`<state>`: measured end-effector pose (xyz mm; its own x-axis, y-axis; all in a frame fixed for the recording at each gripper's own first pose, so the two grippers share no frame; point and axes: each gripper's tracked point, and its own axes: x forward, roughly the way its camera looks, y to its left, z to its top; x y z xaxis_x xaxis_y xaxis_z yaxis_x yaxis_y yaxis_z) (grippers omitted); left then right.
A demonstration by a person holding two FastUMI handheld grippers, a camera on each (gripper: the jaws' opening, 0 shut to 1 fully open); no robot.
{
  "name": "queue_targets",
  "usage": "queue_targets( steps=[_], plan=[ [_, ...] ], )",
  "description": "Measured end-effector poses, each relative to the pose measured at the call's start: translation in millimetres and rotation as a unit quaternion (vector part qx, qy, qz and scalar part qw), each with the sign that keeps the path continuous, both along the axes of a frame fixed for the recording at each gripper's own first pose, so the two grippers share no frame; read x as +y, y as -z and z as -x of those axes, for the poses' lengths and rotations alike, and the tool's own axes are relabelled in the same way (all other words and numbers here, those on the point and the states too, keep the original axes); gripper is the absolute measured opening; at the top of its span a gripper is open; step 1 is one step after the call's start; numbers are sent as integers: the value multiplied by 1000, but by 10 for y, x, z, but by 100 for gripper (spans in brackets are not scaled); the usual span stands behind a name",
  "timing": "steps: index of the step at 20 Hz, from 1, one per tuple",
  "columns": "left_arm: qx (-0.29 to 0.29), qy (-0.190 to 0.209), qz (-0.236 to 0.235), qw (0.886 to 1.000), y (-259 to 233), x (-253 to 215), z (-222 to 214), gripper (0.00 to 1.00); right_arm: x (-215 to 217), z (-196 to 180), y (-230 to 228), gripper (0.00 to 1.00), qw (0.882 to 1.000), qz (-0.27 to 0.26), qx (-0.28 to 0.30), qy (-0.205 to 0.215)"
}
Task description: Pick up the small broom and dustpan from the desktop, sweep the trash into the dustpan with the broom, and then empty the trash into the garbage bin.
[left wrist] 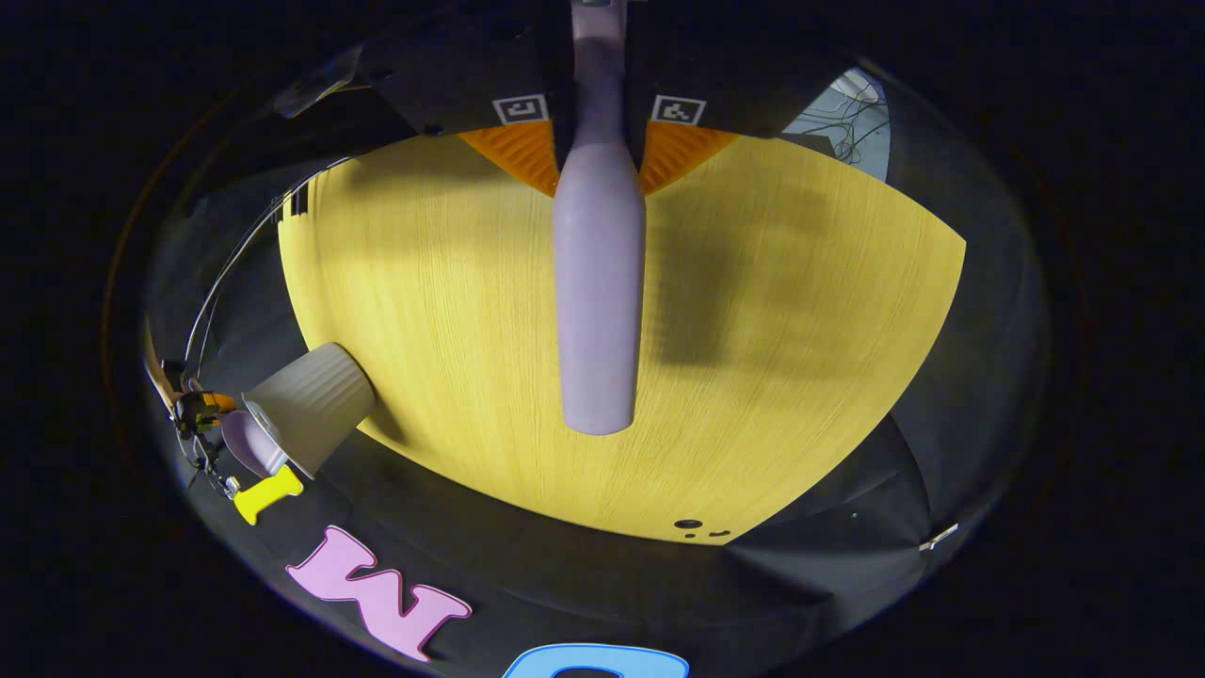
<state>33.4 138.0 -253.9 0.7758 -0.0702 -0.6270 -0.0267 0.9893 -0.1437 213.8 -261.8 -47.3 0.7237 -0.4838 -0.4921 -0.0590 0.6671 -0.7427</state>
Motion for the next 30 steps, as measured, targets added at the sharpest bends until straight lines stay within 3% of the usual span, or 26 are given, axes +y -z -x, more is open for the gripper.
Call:
queue_targets(
  steps=[4, 7, 10, 14, 22, 30],
  plan=[
    [-14, -1, 5, 1000, -21, -10, 73, 26, 31, 5, -63, 36, 994, -94, -55, 31],
    [-27, -1, -7, 1000, -73, -1, 140, 26, 25, 46, 5, 36, 980, -178, -79, 47],
    [-40, 4, -19, 999, -136, -11, 194, 25, 106, -15, 25, 36, 956, -272, -99, 51],
    [-47, 16, -22, 999, -179, -20, 228, 26, 217, -73, 39, 34, 914, -384, -123, 31],
    [-44, 34, -16, 998, -58, -145, 179, 26, 380, -105, -76, 36, 860, -498, -106, -33],
    [-36, 41, -11, 998, -42, -195, 35, 25, 467, 2, 95, 36, 865, -493, -17, -90]
  ],
)
